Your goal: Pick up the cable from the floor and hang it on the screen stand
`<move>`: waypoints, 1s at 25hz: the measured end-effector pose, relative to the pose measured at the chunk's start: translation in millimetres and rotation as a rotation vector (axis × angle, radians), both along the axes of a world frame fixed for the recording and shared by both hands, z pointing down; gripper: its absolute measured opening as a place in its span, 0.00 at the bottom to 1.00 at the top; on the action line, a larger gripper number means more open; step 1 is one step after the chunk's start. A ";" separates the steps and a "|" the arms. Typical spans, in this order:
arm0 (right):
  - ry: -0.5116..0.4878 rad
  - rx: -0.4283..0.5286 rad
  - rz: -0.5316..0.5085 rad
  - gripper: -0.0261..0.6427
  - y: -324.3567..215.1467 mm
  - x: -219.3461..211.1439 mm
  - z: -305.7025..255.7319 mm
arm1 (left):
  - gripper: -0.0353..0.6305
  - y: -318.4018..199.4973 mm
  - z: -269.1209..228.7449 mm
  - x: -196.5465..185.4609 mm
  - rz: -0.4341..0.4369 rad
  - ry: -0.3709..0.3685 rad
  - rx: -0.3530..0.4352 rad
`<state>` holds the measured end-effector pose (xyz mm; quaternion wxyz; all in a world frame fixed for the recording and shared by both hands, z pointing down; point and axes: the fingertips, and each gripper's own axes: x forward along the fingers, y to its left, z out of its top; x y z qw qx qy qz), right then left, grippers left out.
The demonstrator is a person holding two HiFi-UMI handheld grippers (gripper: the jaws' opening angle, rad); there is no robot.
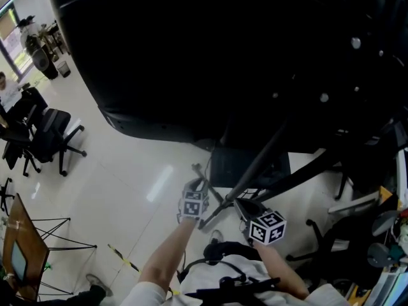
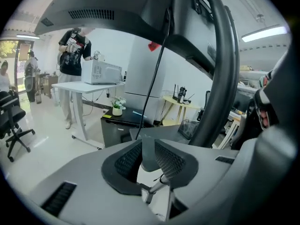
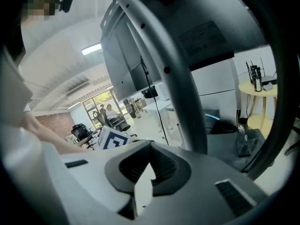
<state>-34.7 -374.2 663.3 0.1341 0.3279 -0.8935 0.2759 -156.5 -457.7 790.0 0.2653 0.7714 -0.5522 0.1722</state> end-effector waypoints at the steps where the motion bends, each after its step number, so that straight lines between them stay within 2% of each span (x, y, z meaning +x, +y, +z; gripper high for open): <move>1: 0.002 0.000 -0.004 0.04 -3.2 1.5 1.3 | 0.18 -7.0 7.2 1.2 0.002 -0.008 -0.013; 6: 0.016 -0.002 -0.026 0.04 -14.7 5.7 8.5 | 0.24 -30.9 45.4 -2.0 -0.012 -0.037 -0.087; 15: 0.032 -0.005 -0.038 0.04 -23.7 15.1 13.5 | 0.25 -49.8 79.2 -6.1 -0.022 -0.093 -0.162; 18: 0.034 -0.012 -0.021 0.04 -27.6 22.5 16.5 | 0.25 -55.8 84.0 -5.3 -0.006 -0.134 -0.163; 24: 0.025 -0.019 -0.003 0.04 -32.9 27.7 18.1 | 0.23 -62.4 88.1 -3.9 0.011 -0.165 -0.177; 25: 0.024 -0.019 -0.002 0.04 -33.9 27.4 17.8 | 0.20 -62.8 88.5 -3.4 0.014 -0.168 -0.178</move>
